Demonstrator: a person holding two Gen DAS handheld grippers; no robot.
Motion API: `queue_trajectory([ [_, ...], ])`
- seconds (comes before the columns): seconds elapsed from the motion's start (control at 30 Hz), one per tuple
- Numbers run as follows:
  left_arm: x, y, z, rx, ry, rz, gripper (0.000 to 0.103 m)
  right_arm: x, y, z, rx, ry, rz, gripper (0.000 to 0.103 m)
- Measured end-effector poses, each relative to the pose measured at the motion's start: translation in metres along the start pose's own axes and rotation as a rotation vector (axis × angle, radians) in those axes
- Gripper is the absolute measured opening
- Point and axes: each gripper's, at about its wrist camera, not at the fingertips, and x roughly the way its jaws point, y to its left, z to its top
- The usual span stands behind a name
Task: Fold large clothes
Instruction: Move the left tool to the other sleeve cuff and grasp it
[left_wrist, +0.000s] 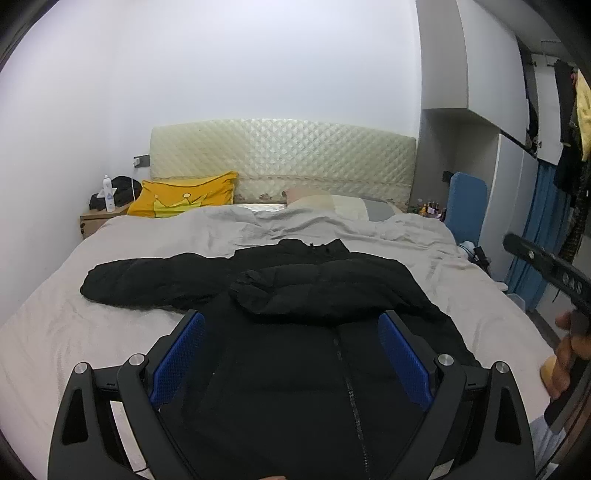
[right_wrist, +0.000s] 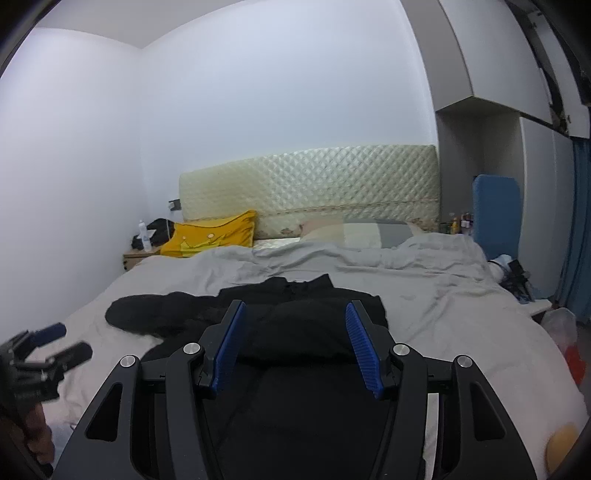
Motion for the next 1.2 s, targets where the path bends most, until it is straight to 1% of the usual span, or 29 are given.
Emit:
queue_trajectory([
  [0.1,-0.001,-0.001,-0.003,-0.006,-0.001,-0.008,0.095,-0.010,-0.003,-0.016,-0.009,0.008,0.001,0.054],
  [0.27,0.000,-0.007,-0.011,-0.032,0.013,-0.039,0.095,-0.019,-0.006,-0.042,-0.012,0.001,-0.037,0.056],
  [0.33,0.000,-0.009,-0.015,-0.036,0.012,-0.047,0.095,-0.021,-0.008,-0.052,0.004,0.000,-0.021,0.056],
  [0.43,0.002,-0.010,-0.019,-0.032,0.018,-0.037,0.095,-0.023,-0.012,-0.066,0.018,0.011,-0.036,0.056],
  [0.6,0.004,-0.004,-0.028,-0.052,0.036,-0.053,0.095,-0.028,-0.019,-0.089,0.022,0.023,-0.071,0.057],
  [0.67,0.006,-0.002,-0.031,-0.054,0.040,-0.054,0.095,-0.028,-0.021,-0.096,0.029,0.034,-0.068,0.057],
  [0.73,0.007,0.001,-0.034,-0.051,0.044,-0.048,0.095,-0.028,-0.020,-0.101,0.027,0.040,-0.069,0.064],
  [0.77,0.008,0.002,-0.035,-0.051,0.048,-0.047,0.095,-0.030,-0.020,-0.101,0.027,0.033,-0.060,0.069],
  [0.87,0.010,0.007,-0.035,-0.054,0.056,-0.050,0.095,-0.033,-0.018,-0.101,0.026,0.016,-0.058,0.069],
  [1.07,0.010,0.021,-0.030,-0.060,0.028,-0.049,0.095,-0.032,-0.021,-0.106,0.038,0.024,-0.065,0.070],
  [1.13,0.014,0.029,-0.027,-0.066,0.026,-0.039,0.095,-0.032,-0.021,-0.107,0.043,0.022,-0.067,0.074],
  [1.17,0.015,0.033,-0.026,-0.071,0.025,-0.037,0.095,-0.033,-0.021,-0.107,0.043,0.020,-0.067,0.081],
  [1.2,0.018,0.040,-0.023,-0.082,0.026,-0.033,0.095,-0.033,-0.021,-0.108,0.044,0.017,-0.065,0.085],
])
